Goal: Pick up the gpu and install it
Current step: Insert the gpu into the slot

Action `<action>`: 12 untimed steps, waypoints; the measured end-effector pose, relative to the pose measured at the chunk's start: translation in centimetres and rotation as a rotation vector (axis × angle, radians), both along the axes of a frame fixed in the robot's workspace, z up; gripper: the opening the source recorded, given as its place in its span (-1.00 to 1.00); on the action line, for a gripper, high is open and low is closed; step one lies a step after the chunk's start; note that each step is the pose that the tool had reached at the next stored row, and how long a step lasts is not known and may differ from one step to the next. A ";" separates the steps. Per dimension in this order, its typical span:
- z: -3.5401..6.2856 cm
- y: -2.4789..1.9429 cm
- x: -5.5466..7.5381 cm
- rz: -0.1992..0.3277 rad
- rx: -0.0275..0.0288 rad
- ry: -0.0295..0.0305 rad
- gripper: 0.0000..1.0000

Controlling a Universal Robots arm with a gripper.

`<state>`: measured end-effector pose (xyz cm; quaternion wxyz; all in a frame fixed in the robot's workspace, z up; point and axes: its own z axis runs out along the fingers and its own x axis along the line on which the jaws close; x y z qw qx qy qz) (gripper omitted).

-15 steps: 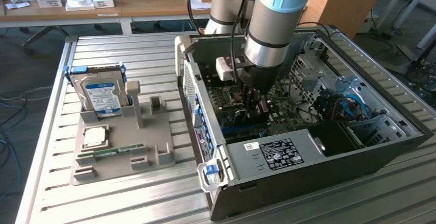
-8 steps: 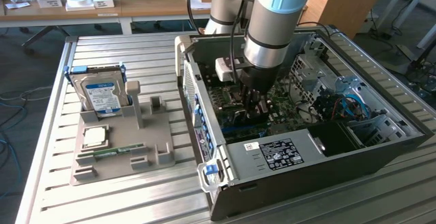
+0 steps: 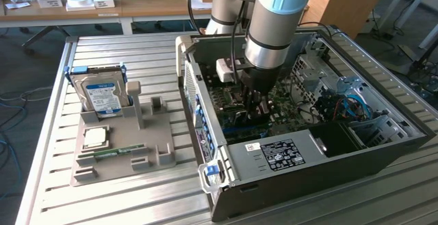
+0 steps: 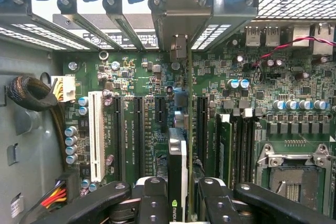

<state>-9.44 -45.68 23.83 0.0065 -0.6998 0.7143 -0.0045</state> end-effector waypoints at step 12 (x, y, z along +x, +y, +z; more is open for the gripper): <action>-0.02 0.01 -0.2 0.000 0.0004 -0.0014 -0.46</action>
